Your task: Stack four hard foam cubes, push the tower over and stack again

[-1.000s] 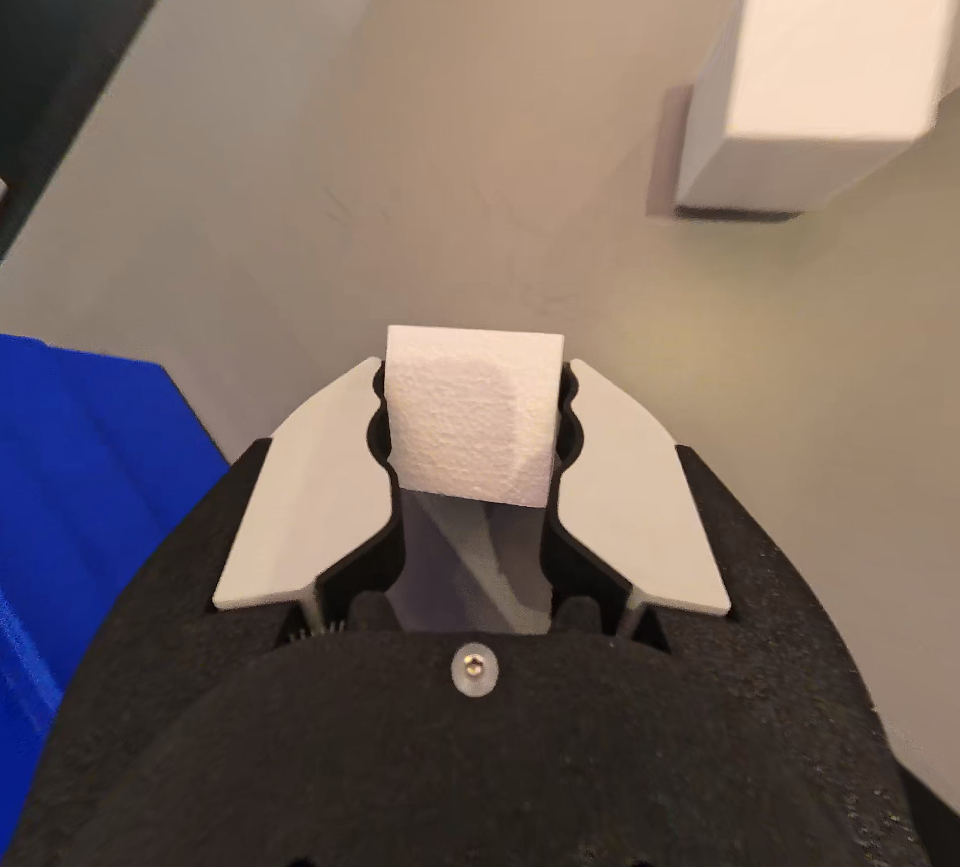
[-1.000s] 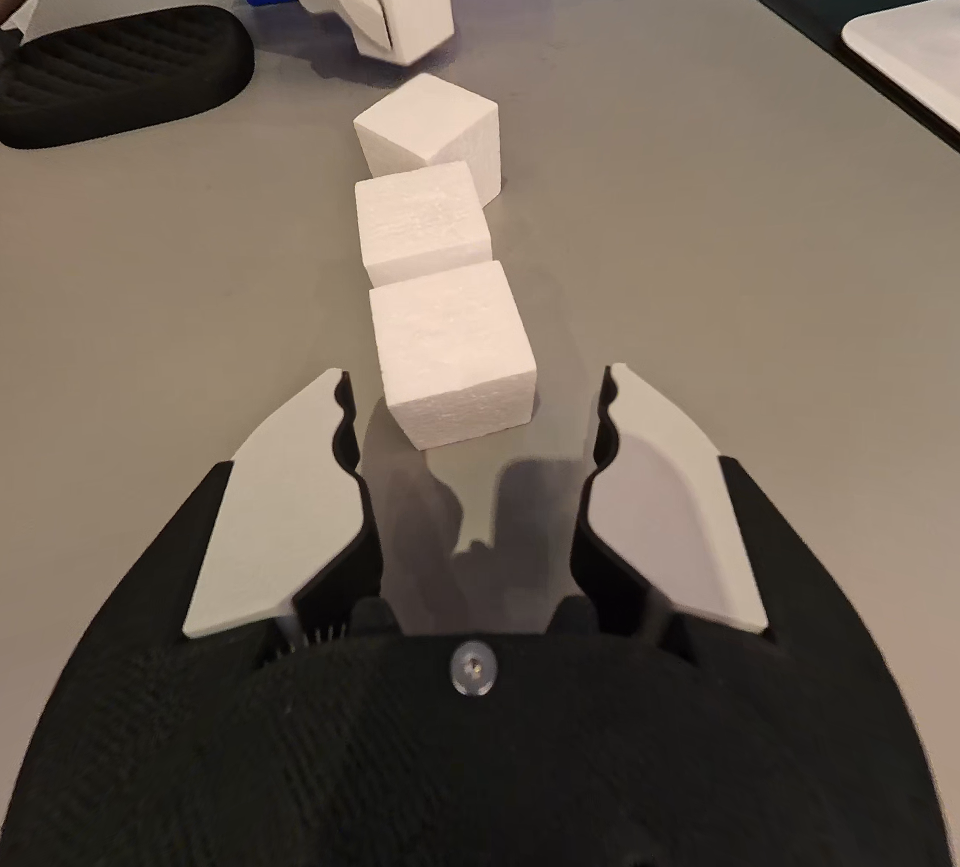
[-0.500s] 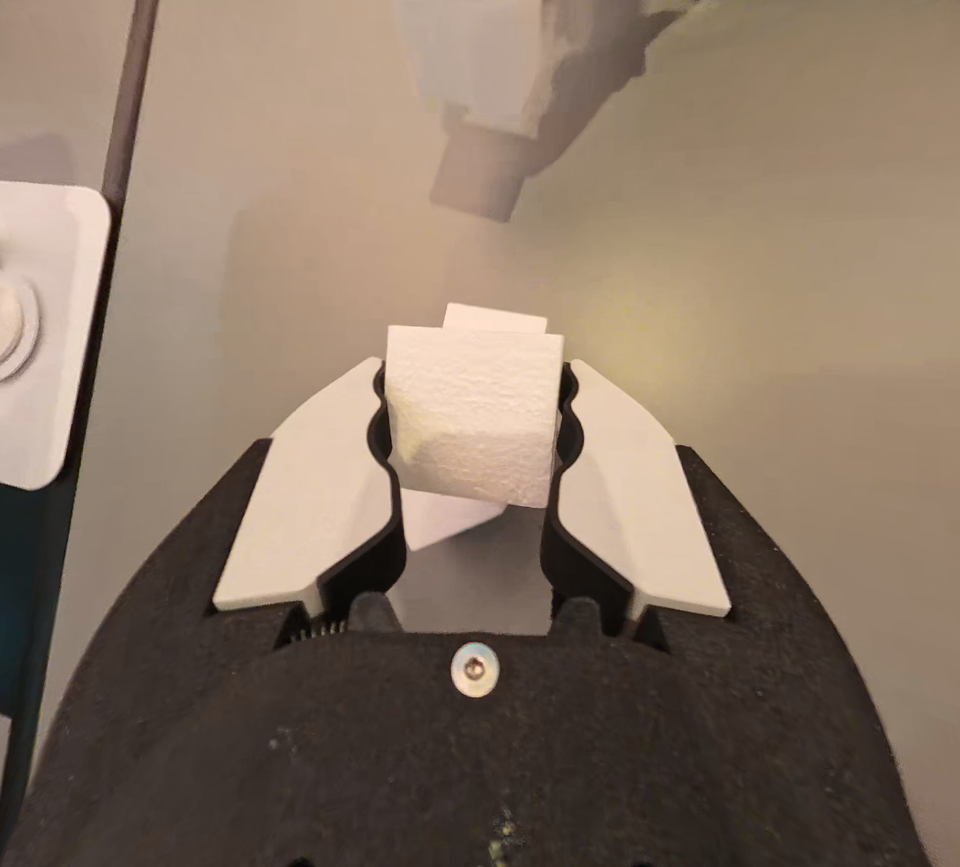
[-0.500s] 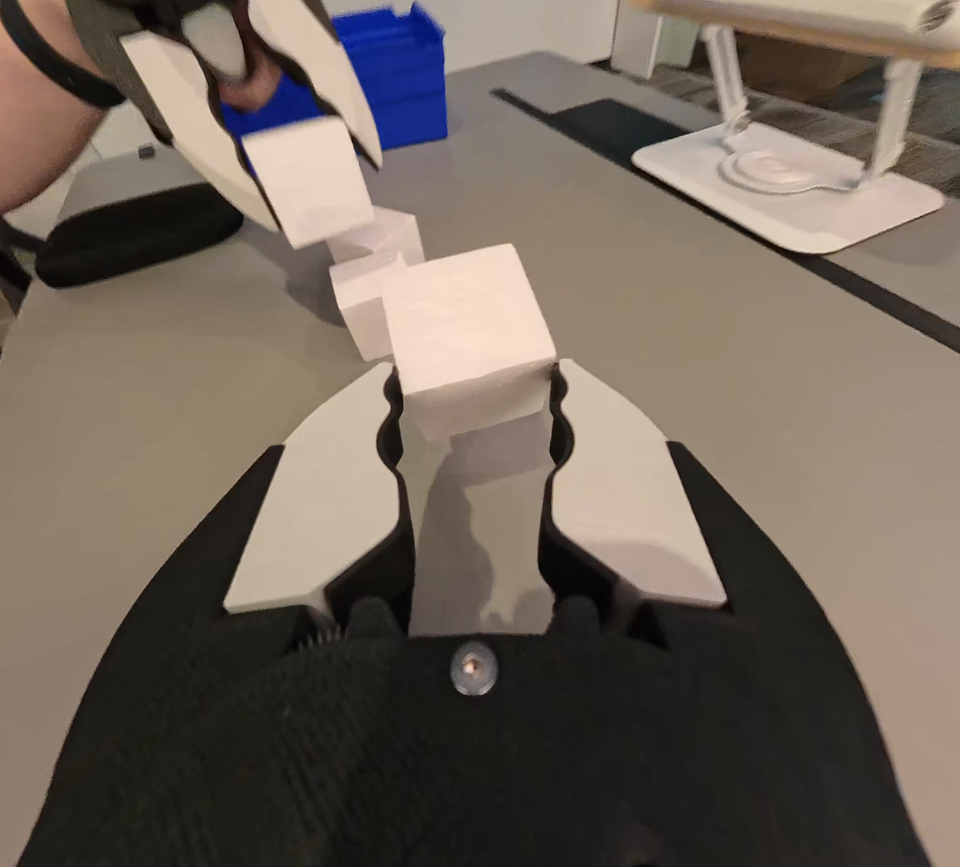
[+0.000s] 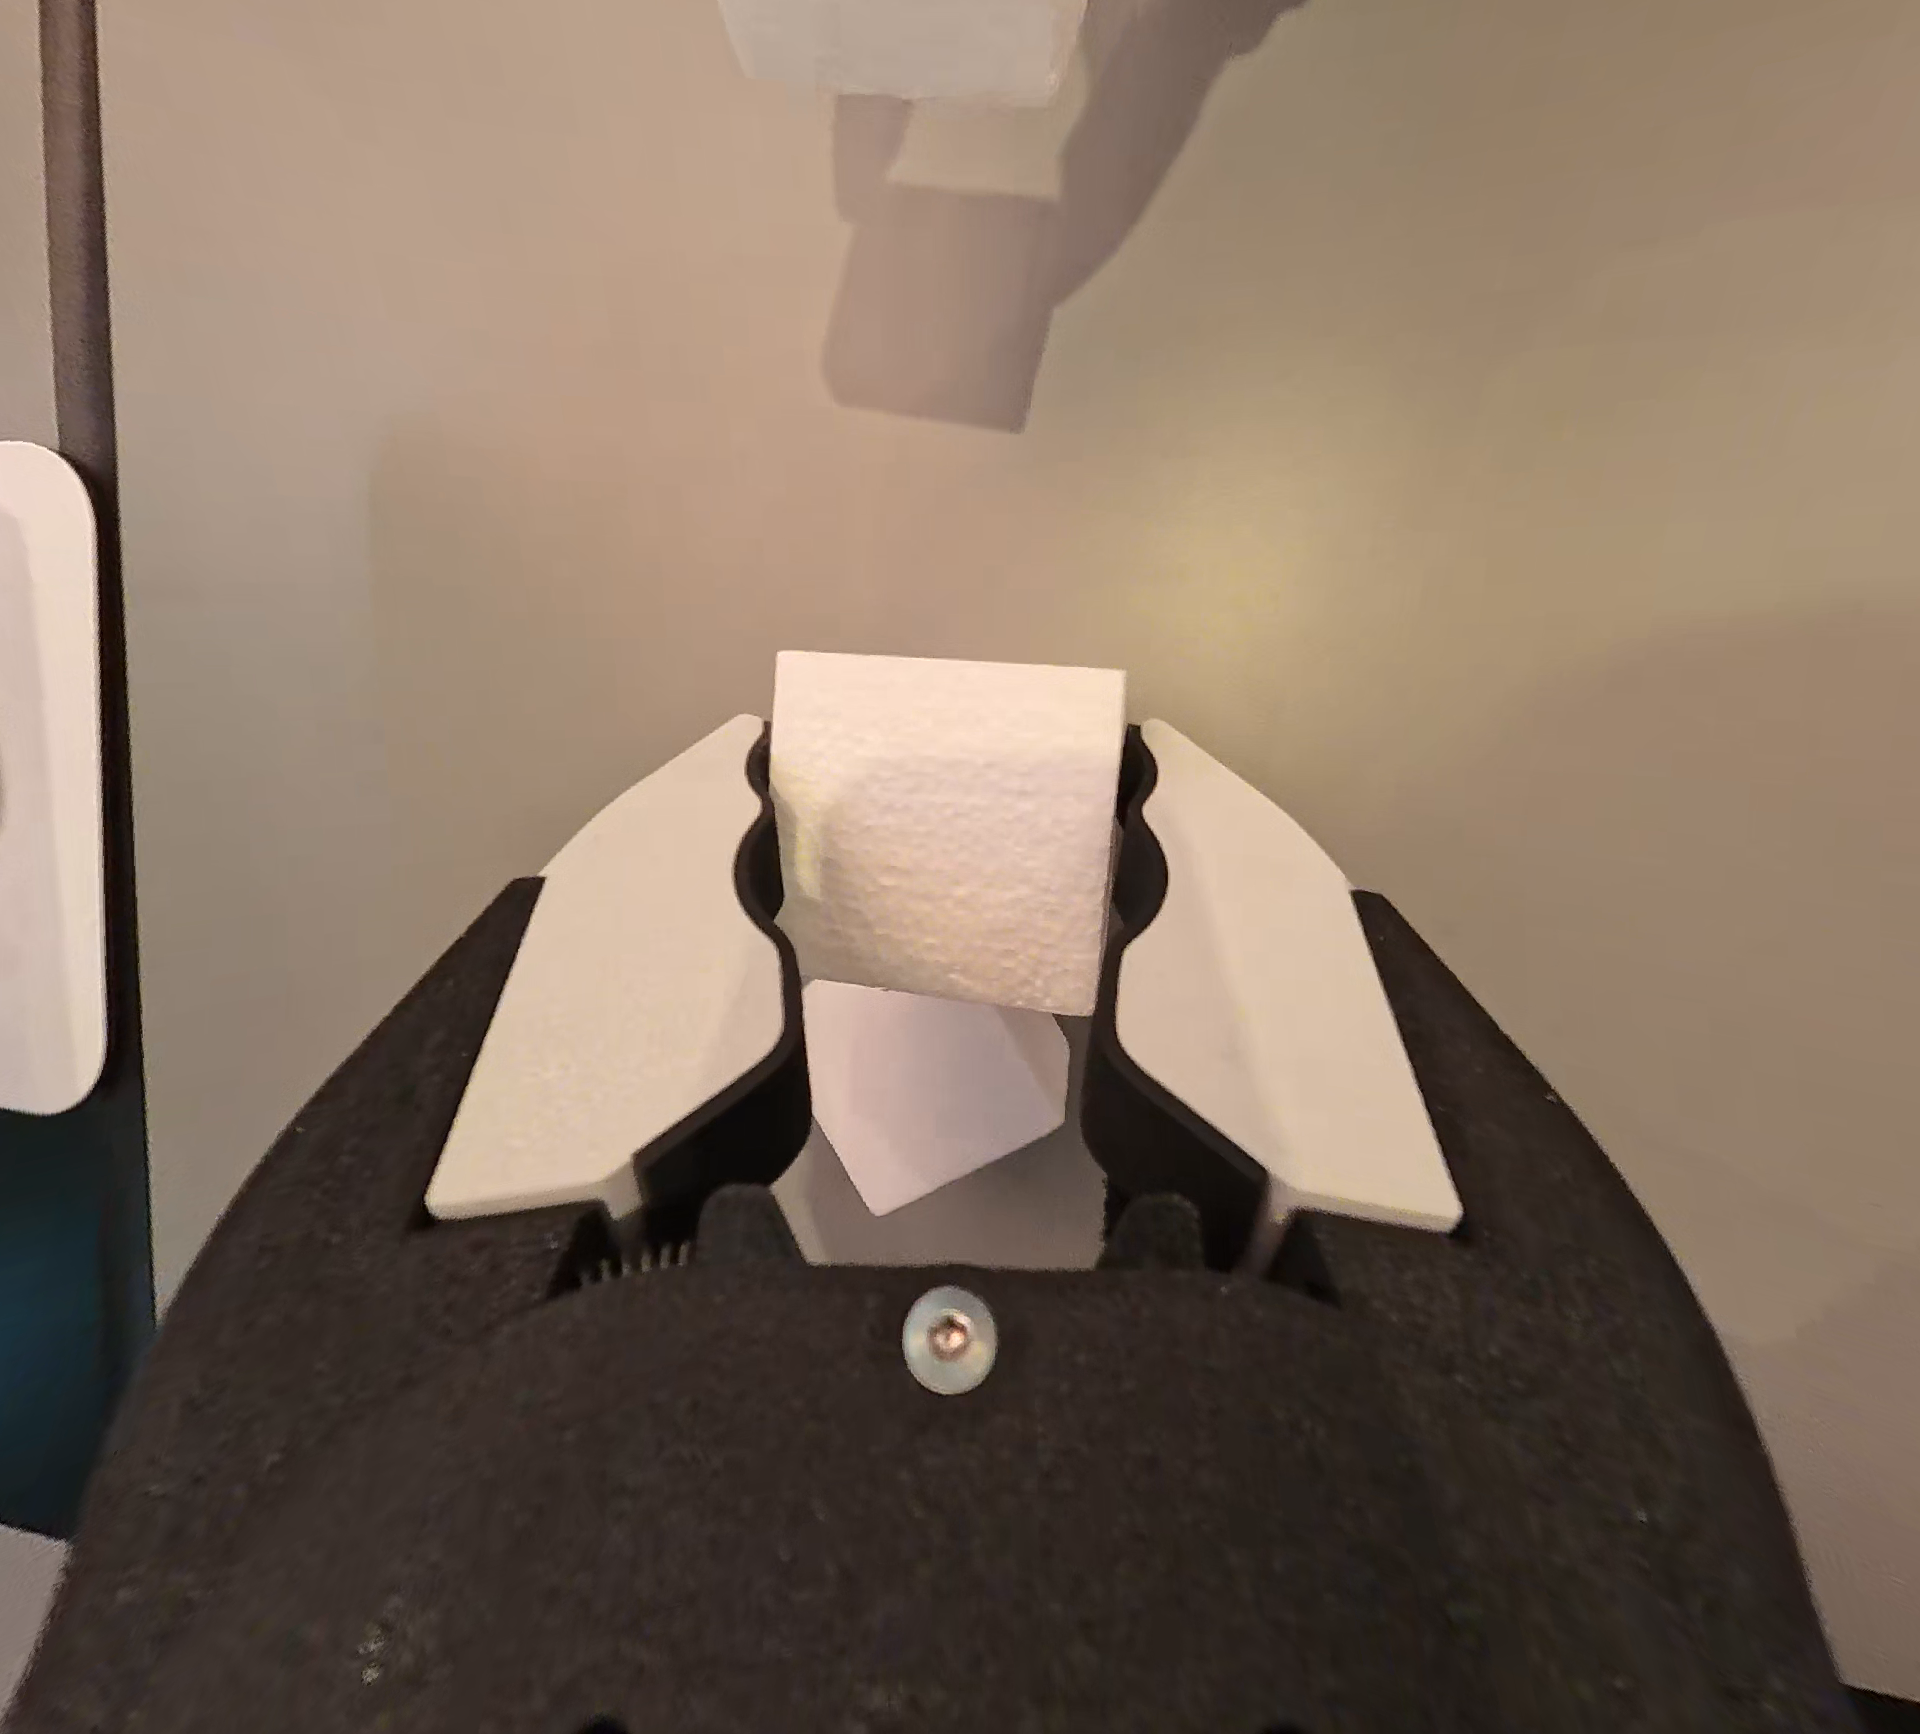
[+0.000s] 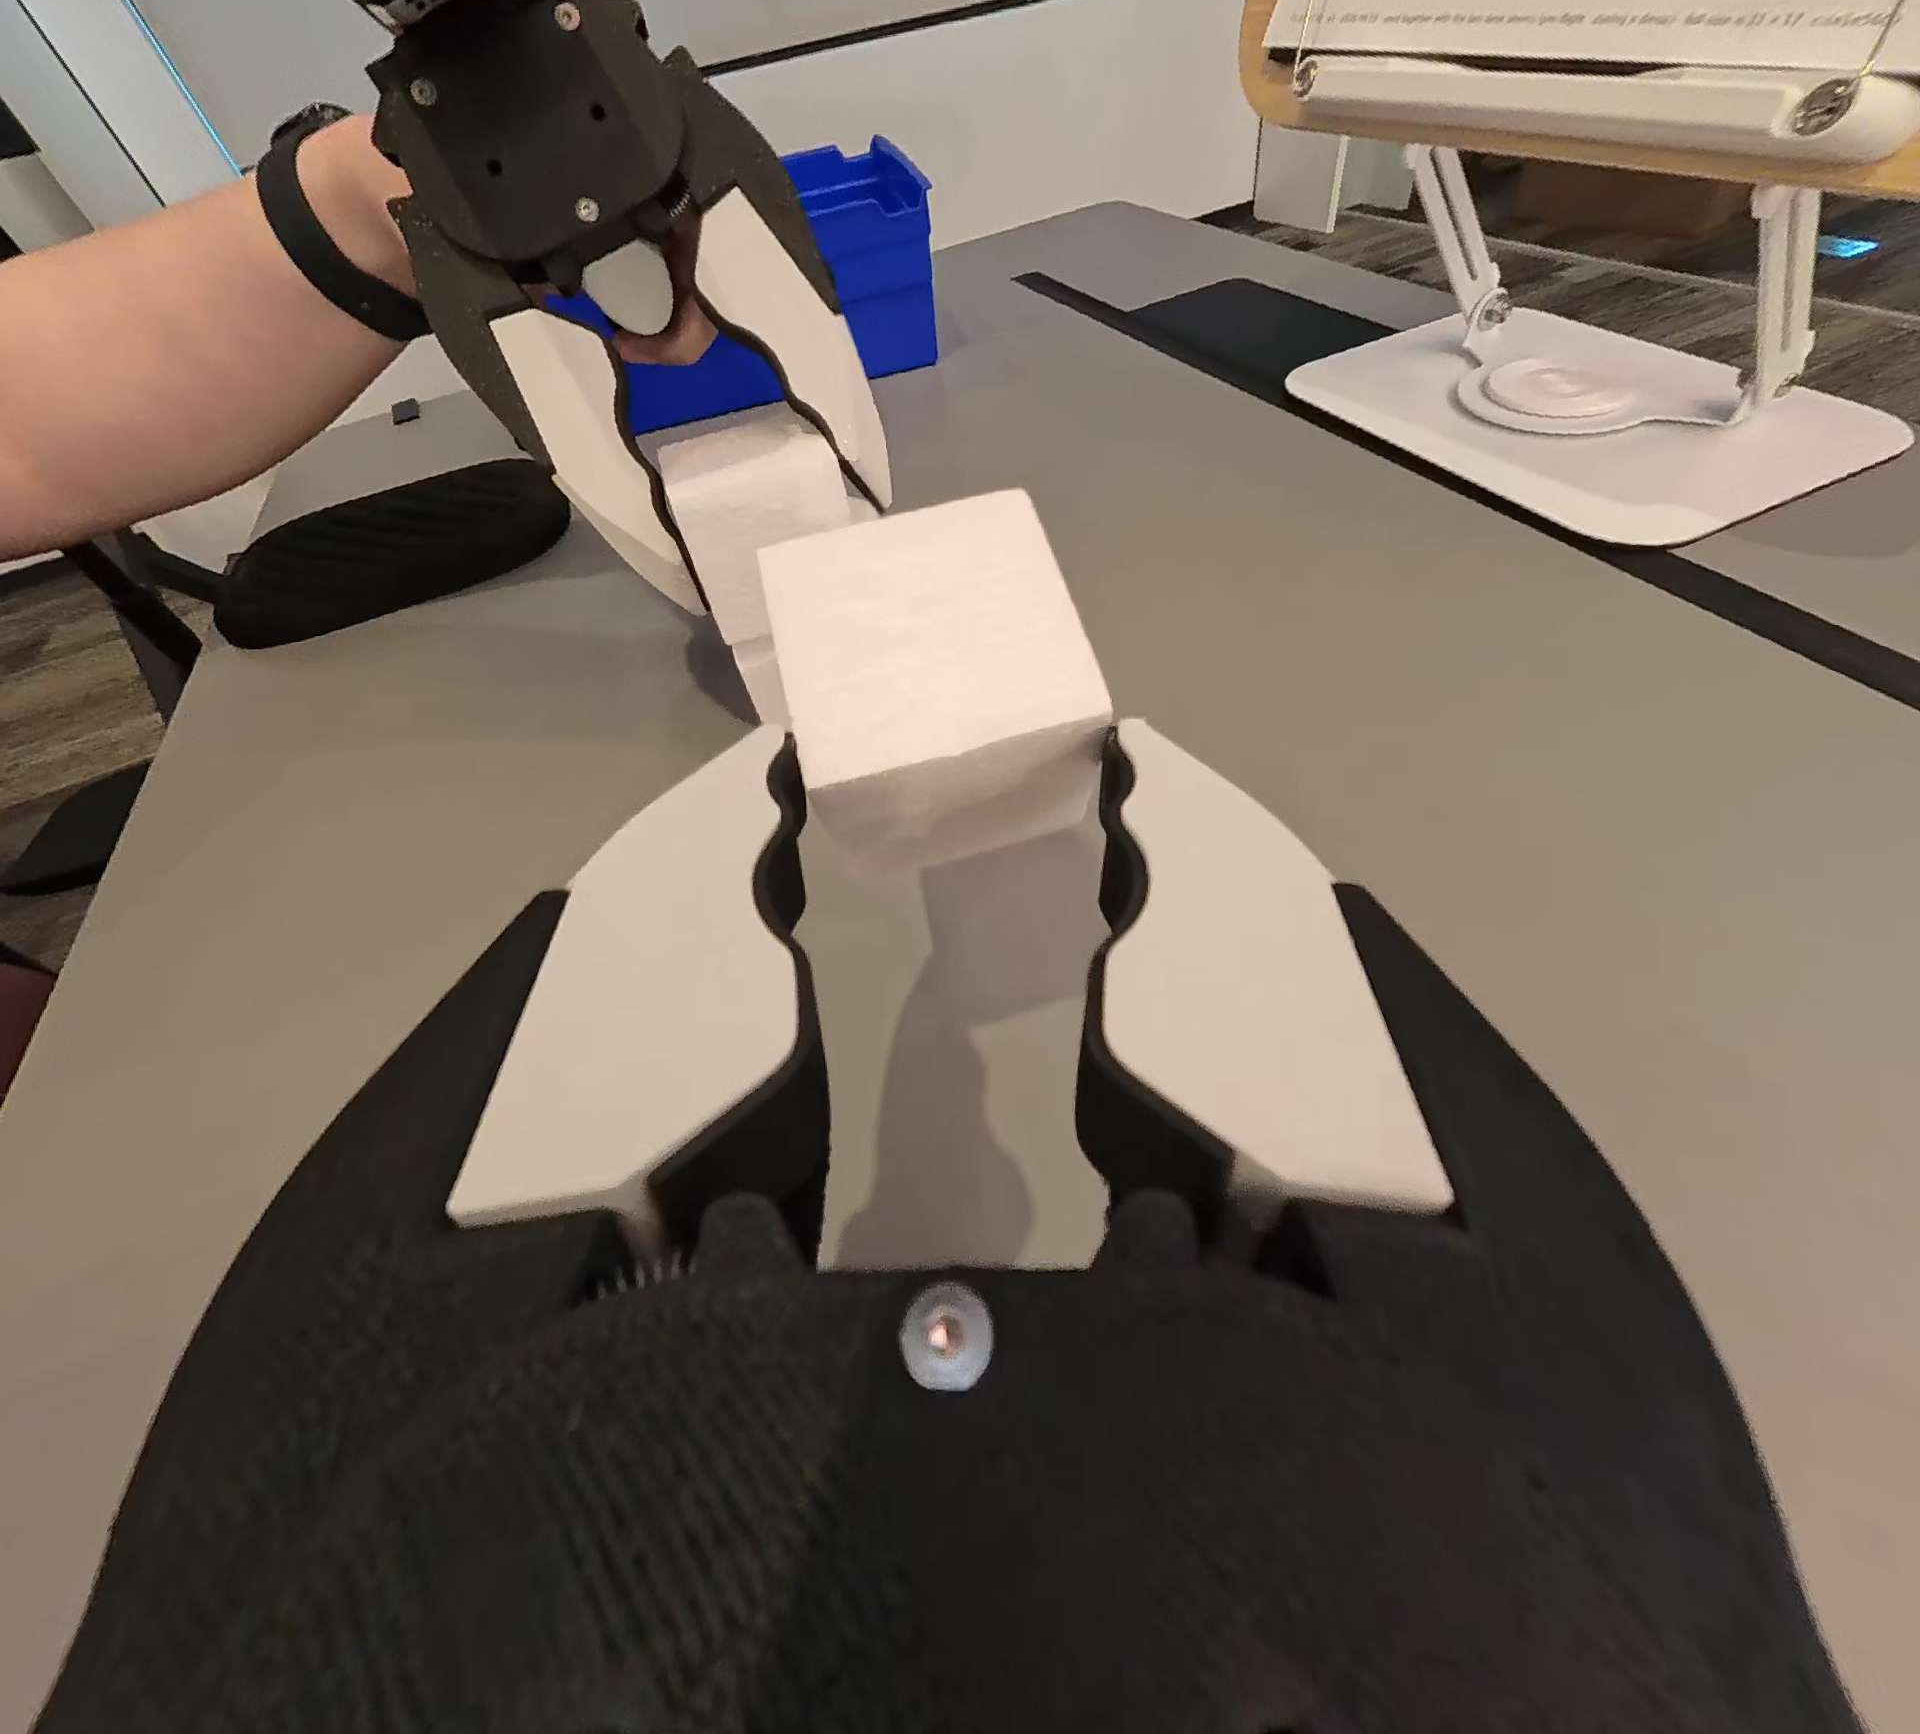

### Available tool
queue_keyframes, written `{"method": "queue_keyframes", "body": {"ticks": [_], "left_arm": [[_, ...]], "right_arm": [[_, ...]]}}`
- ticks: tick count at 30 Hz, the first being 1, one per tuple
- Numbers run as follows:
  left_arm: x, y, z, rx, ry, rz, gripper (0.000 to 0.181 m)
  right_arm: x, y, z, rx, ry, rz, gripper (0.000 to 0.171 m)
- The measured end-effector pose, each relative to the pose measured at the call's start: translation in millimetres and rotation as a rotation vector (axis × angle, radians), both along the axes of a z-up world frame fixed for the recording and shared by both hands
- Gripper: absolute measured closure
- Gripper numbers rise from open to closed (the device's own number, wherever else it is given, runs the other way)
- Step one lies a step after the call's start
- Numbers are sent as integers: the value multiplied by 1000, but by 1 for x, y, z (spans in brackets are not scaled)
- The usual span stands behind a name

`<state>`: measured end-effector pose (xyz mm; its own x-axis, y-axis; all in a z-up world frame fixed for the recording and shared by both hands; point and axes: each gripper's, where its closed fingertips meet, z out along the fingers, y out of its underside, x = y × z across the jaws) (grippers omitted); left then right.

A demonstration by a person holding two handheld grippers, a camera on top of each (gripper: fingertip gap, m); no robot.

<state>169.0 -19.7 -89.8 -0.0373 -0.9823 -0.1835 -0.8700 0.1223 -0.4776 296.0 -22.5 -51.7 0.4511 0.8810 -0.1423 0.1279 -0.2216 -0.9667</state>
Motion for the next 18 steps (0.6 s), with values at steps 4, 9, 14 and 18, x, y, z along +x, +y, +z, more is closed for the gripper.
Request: {"method": "queue_keyframes", "body": {"ticks": [4,9,14,18], "left_arm": [[-1,1,-7,-1,20,-13,118],[-1,0,6,-3,-57,19,98],[-39,3,74,111,-407,175,99],[-89,-6,118,137,-824,275,130]], "right_arm": [[-3,-1,-4,-14,-17,14,116],[-5,-1,-5,-21,-13,24,116],[-22,-11,16,41,41,87,116],[-61,-21,54,71,72,172,116]]}}
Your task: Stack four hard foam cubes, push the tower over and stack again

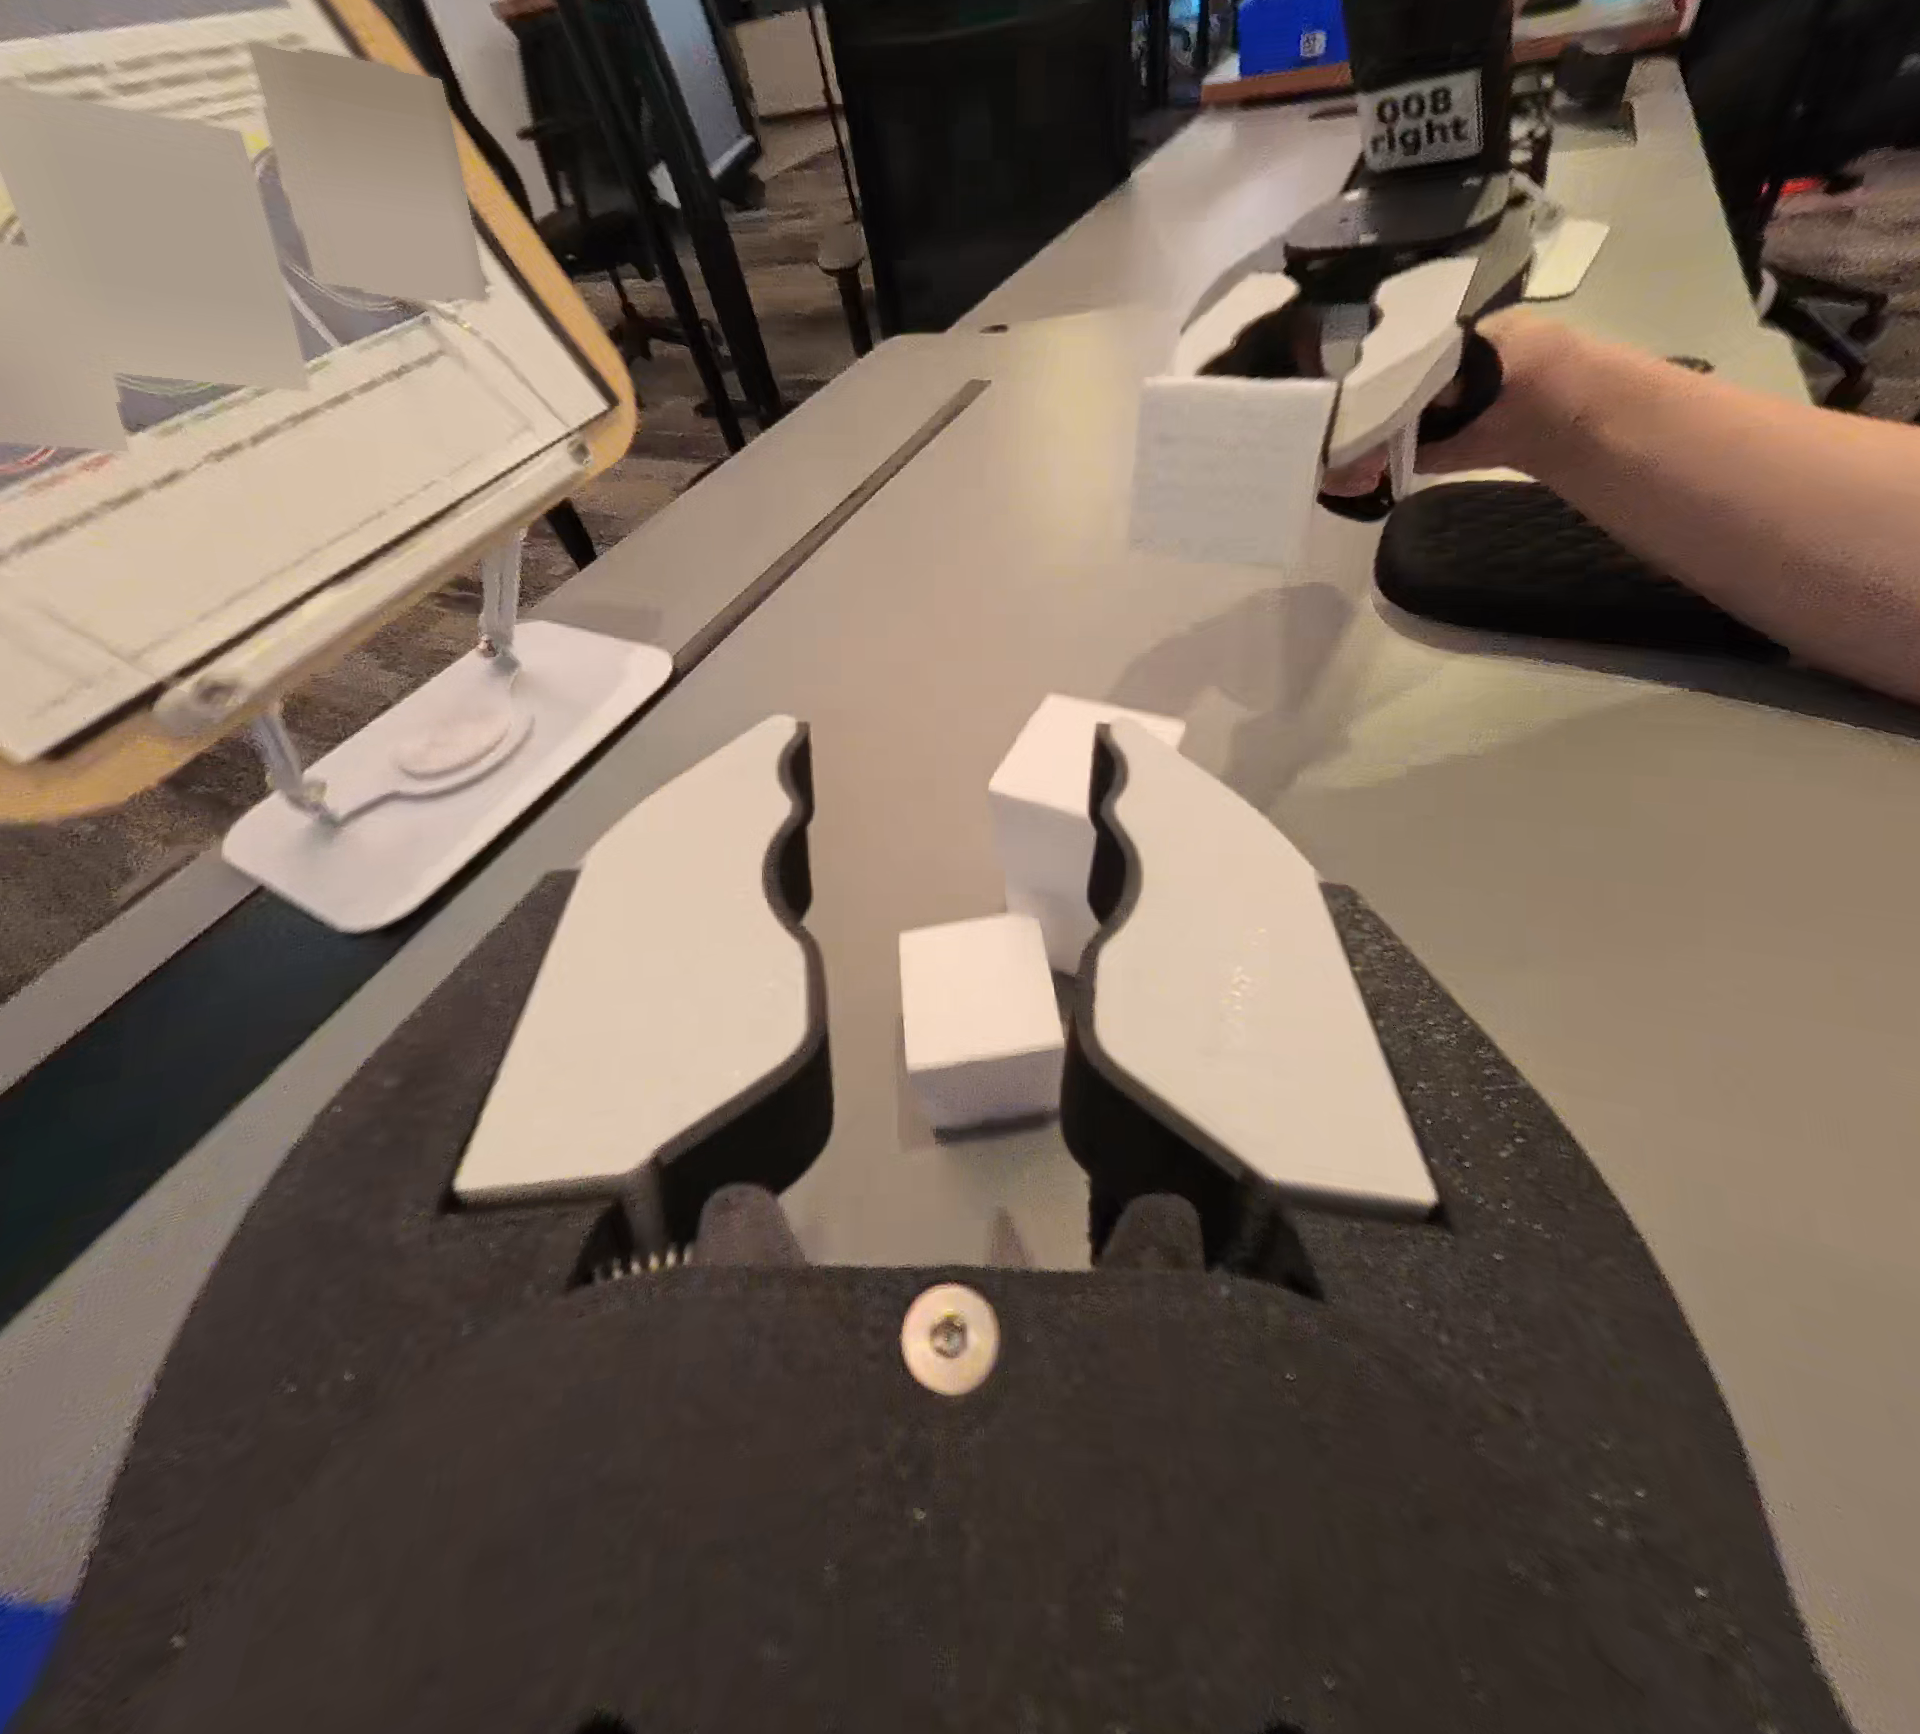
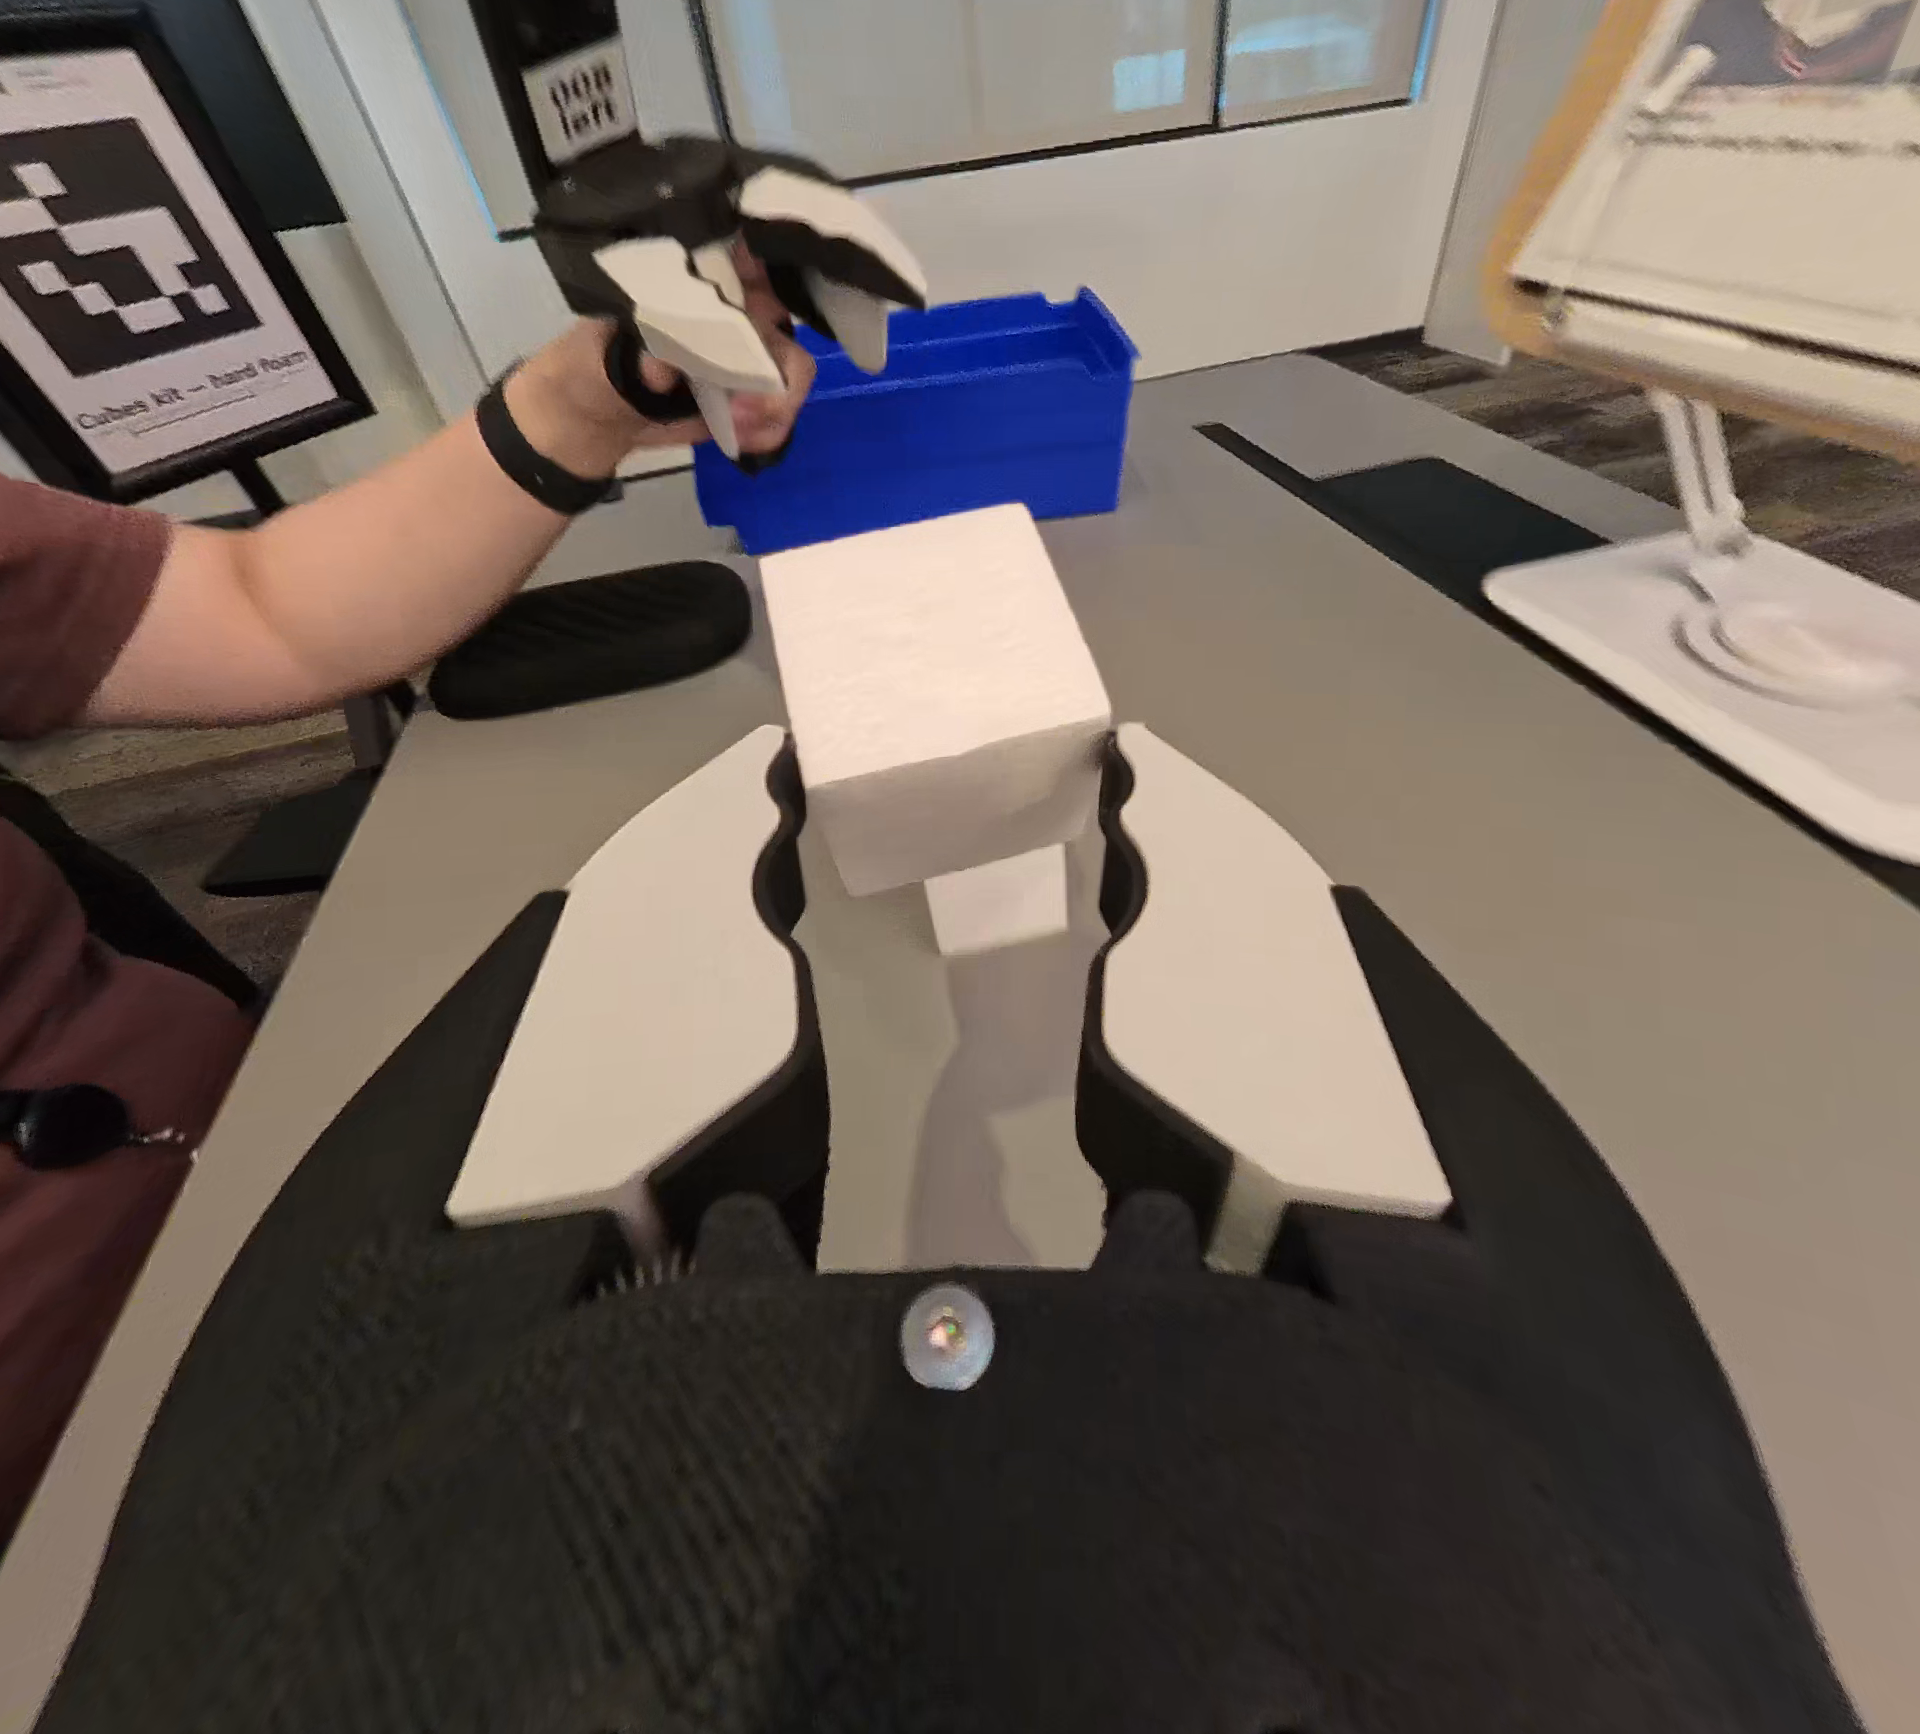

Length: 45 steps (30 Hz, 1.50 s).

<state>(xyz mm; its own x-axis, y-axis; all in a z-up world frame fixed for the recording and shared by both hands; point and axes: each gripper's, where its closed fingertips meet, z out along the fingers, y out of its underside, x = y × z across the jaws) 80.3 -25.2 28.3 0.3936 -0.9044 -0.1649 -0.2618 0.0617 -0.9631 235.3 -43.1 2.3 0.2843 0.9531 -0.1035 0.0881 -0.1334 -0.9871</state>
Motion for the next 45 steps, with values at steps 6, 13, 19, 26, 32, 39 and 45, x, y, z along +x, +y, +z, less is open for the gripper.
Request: {"method": "queue_keyframes", "body": {"ticks": [6,13,19,26,32,39,45], "left_arm": [[-30,-16,-40,-67,95,57,131],[-40,-28,-39,-89,75,41,130],[-45,-25,-44,-113,67,54,130],[-41,-14,-64,-145,138,107,128],[-25,3,-90,-213,169,155,119],[6,26,-117,-205,132,200,117],[15,27,-142,-254,213,192,110]], "right_arm": [[-64,14,2,-1,-216,60,116],[-76,25,-16,-13,-301,26,115],[-75,24,-24,-37,-318,24,115],[-78,25,-34,-33,-359,15,115],[-72,19,-22,-9,-289,10,98],[-16,15,-10,-29,-100,-57,98],[21,19,-22,-80,10,-123,99]]}}
